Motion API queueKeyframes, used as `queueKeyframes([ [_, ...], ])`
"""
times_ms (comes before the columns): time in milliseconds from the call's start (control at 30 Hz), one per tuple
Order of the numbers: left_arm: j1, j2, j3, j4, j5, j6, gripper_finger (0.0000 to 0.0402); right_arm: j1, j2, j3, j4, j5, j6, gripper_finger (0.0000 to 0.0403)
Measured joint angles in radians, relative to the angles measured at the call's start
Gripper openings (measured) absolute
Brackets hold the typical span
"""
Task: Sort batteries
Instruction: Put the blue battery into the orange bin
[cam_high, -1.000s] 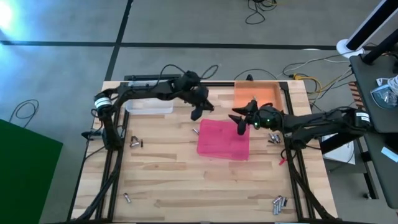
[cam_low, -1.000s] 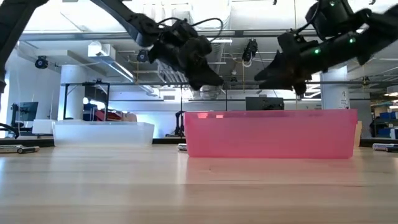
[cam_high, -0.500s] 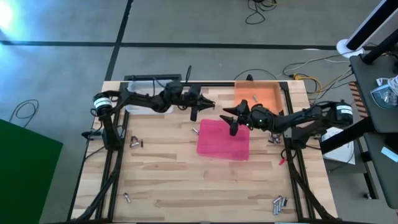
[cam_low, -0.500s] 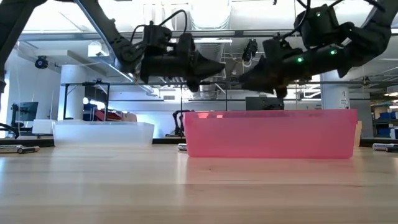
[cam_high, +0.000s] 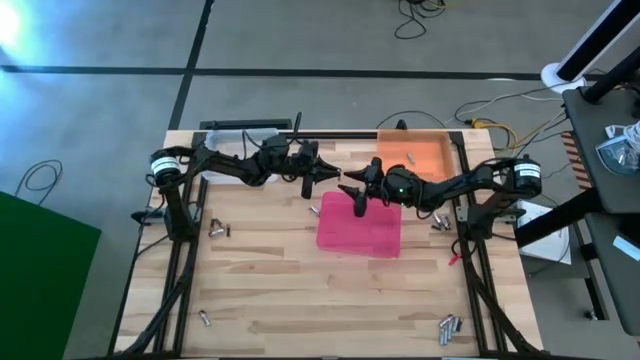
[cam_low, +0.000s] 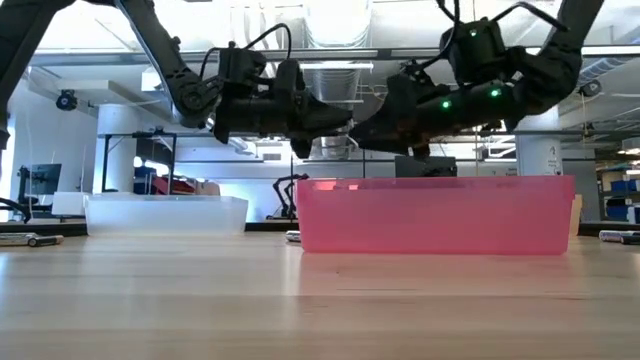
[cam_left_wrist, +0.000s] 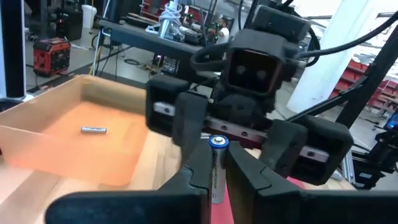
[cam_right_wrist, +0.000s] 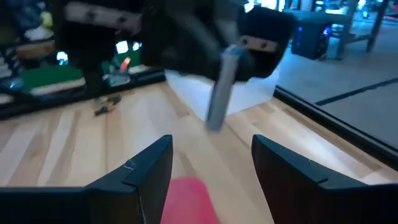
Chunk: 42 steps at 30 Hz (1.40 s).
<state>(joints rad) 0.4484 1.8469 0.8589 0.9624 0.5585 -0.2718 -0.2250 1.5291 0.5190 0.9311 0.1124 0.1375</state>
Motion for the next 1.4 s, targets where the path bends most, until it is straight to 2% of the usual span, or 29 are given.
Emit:
queueKeyframes([
  [167,-0.009,0.0,-0.024,0.026,-0.017,0.007,0.0008,-0.002,0.025,0.043,-0.001,-0.028,0.008,0.0206],
  [300,-0.016,0.0,-0.031,0.042,-0.029,0.034,0.0008,-0.003,0.042,0.071,-0.006,-0.043,0.027,0.0179],
  [433,-0.016,0.0,-0.035,0.041,-0.029,0.036,0.0008,-0.005,0.043,0.079,-0.018,-0.043,0.025,0.0125],
  [567,-0.016,0.0,-0.047,0.043,-0.041,0.043,0.0009,-0.012,0.018,0.078,-0.053,-0.059,0.023,0.0033],
  [733,-0.018,-0.025,-0.065,0.05,-0.04,0.05,0.0025,-0.021,-0.055,0.081,-0.154,-0.082,0.053,0.0019],
  [833,-0.017,-0.06,-0.09,0.041,-0.024,0.076,0.0057,-0.037,-0.136,0.107,-0.323,-0.066,0.06,0.0019],
  [967,-0.018,-0.139,-0.136,-0.017,-0.024,0.13,0.0115,-0.092,-0.252,0.197,-0.709,-0.023,0.06,0.0018],
  [1067,-0.017,-0.201,-0.174,-0.121,-0.022,0.18,0.0155,-0.175,-0.296,0.275,-0.996,0.029,0.062,0.0018],
  [1167,-0.016,-0.243,-0.197,-0.238,-0.024,0.228,0.0184,-0.297,-0.302,0.341,-1.222,0.031,0.064,0.0018],
  [1300,-0.019,-0.262,-0.23,-0.285,-0.024,0.228,0.0201,-0.485,-0.263,0.364,-1.329,0.047,0.014,0.0018],
  [1400,-0.026,-0.264,-0.247,-0.285,-0.024,0.196,0.0203,-0.616,-0.196,0.378,-1.378,-0.025,0.004,0.0018],
])
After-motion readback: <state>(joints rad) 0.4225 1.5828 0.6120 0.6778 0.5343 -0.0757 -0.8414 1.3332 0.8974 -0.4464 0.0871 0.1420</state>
